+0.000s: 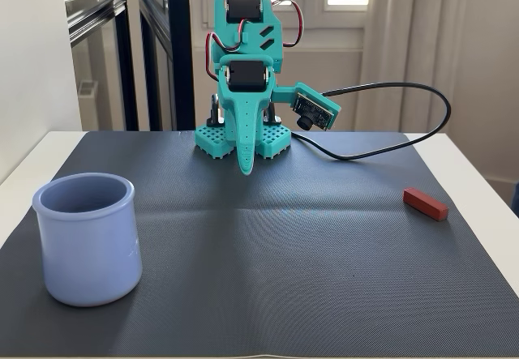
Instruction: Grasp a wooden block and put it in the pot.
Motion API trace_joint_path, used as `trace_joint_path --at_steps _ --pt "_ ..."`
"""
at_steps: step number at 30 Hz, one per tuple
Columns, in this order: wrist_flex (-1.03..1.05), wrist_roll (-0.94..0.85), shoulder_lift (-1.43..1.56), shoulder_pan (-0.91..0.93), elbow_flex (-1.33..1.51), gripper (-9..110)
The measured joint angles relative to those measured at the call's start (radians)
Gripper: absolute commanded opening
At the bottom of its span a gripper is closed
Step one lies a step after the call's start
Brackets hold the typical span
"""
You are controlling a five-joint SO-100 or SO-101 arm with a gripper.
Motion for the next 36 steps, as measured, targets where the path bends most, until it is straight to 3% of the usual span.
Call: trace_joint_path --at_steps 36 --pt "0.000 -0.009 -0.002 0.044 0.000 0"
